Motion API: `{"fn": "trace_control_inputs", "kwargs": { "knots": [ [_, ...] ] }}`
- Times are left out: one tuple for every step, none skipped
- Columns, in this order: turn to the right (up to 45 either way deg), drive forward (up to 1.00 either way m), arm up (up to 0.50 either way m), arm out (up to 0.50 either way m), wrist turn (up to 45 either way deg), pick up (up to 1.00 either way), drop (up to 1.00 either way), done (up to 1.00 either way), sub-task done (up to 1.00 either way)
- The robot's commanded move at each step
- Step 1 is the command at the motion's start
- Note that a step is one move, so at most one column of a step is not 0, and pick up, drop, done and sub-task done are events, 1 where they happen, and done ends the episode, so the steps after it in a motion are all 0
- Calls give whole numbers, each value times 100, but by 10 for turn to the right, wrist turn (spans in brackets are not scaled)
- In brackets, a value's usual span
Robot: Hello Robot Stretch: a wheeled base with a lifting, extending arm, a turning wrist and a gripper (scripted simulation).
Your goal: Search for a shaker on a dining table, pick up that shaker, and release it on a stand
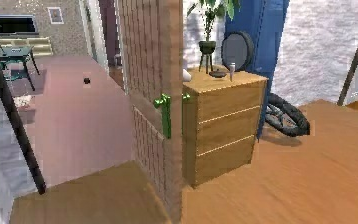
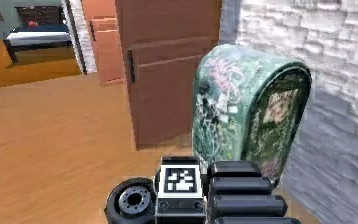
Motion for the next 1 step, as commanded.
{"fn": "trace_control_inputs", "kwargs": {
  "knots": [
    [450,0,0,0,0,0,0,0,0]
  ]
}}
